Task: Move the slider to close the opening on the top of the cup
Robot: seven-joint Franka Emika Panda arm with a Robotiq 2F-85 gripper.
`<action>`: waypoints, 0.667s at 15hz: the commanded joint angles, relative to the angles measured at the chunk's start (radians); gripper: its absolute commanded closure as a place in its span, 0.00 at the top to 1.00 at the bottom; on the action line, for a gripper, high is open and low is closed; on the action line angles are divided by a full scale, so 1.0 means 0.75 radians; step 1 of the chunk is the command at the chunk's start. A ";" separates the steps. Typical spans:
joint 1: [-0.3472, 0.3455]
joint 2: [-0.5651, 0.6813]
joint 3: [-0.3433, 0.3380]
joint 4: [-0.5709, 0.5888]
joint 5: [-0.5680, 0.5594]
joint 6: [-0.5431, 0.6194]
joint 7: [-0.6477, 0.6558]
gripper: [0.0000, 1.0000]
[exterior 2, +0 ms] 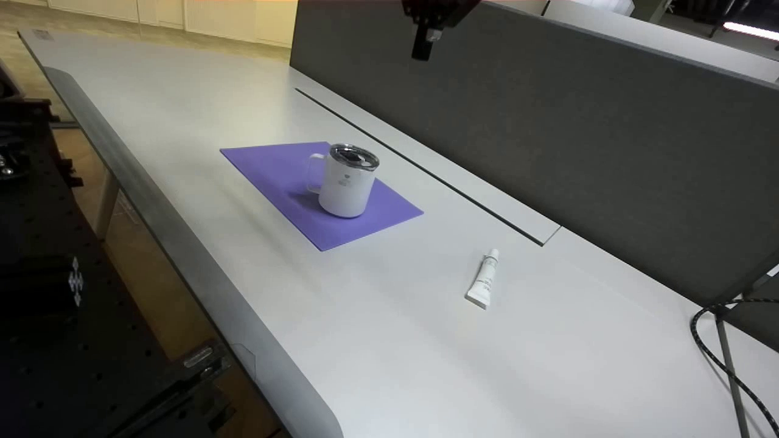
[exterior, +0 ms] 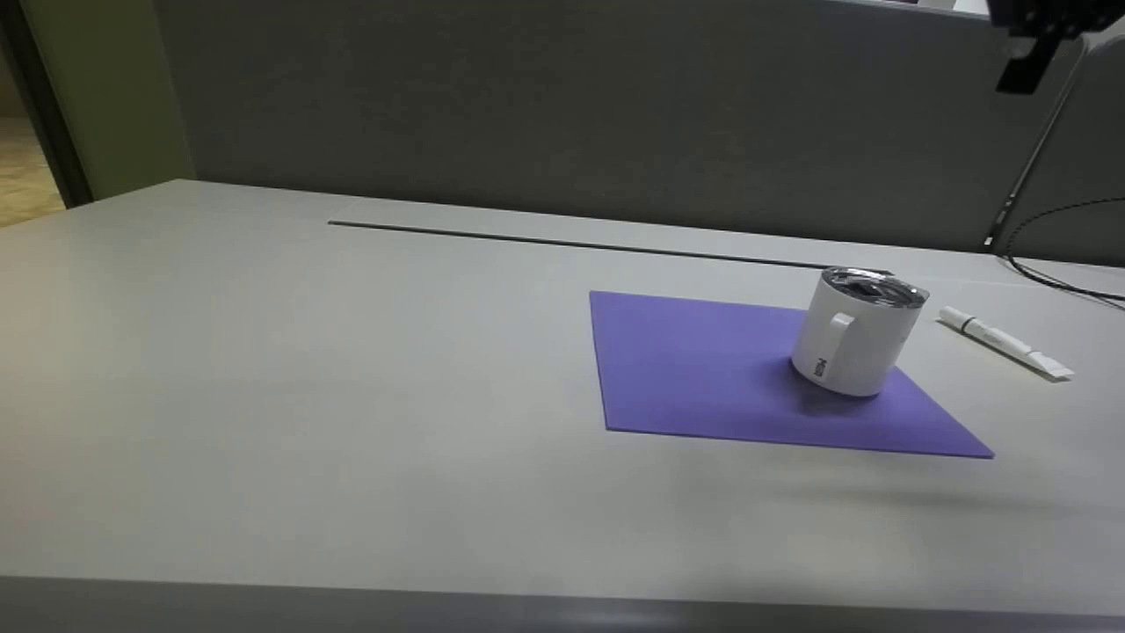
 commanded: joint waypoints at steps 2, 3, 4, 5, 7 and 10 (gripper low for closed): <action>0.023 0.170 0.040 0.076 0.058 -0.006 0.008 0.00; 0.024 0.193 0.047 0.077 0.058 -0.004 0.010 0.00; 0.025 0.211 0.054 0.075 0.051 -0.006 0.016 0.00; 0.025 0.224 0.057 0.070 0.042 -0.003 0.023 0.00; 0.023 0.242 0.057 0.057 0.012 0.005 0.042 0.00; 0.011 0.258 0.050 0.039 0.021 0.042 0.032 0.00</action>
